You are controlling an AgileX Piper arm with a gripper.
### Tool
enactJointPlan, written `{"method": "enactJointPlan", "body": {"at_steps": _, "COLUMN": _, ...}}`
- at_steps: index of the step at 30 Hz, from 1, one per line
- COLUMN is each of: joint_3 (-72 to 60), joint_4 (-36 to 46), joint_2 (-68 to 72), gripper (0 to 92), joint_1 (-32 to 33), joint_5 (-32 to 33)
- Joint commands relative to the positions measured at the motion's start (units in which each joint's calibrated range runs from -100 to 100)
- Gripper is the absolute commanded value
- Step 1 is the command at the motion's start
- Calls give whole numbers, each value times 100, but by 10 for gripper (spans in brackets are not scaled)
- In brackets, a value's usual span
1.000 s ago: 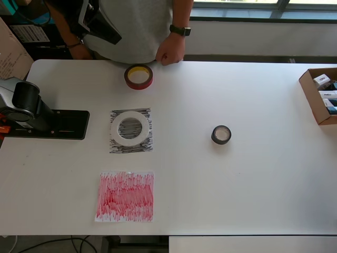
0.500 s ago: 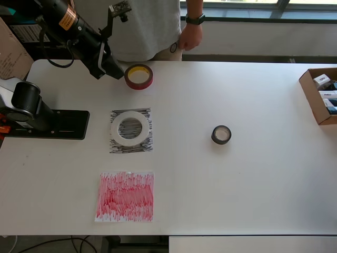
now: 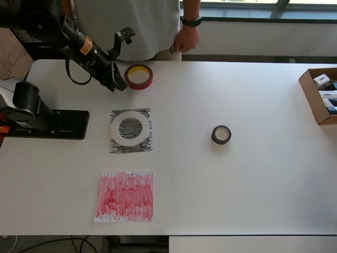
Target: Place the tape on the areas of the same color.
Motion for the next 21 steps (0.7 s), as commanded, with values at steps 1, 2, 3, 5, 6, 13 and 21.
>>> {"method": "enactJointPlan", "body": {"at_steps": 1, "joint_3": -55, "joint_4": -234, "joint_2": 447, "gripper": 2, "joint_1": 108, "joint_5": 300}}
{"method": "enactJointPlan", "body": {"at_steps": 2, "joint_3": -101, "joint_4": -242, "joint_2": 616, "gripper": 2, "joint_1": 155, "joint_5": 414}}
{"method": "enactJointPlan", "body": {"at_steps": 3, "joint_3": -155, "joint_4": -234, "joint_2": 775, "gripper": 2, "joint_1": 202, "joint_5": 513}}
{"method": "enactJointPlan", "body": {"at_steps": 5, "joint_3": -301, "joint_4": -234, "joint_2": 1130, "gripper": 2, "joint_1": 289, "joint_5": 758}}
{"method": "enactJointPlan", "body": {"at_steps": 6, "joint_3": -392, "joint_4": -234, "joint_2": 1299, "gripper": 2, "joint_1": 336, "joint_5": 881}}
{"method": "enactJointPlan", "body": {"at_steps": 13, "joint_3": -1091, "joint_4": -234, "joint_2": 2178, "gripper": 2, "joint_1": 644, "joint_5": 1462}}
{"method": "enactJointPlan", "body": {"at_steps": 21, "joint_3": -1191, "joint_4": -234, "joint_2": 2393, "gripper": 124, "joint_1": 944, "joint_5": 2027}}
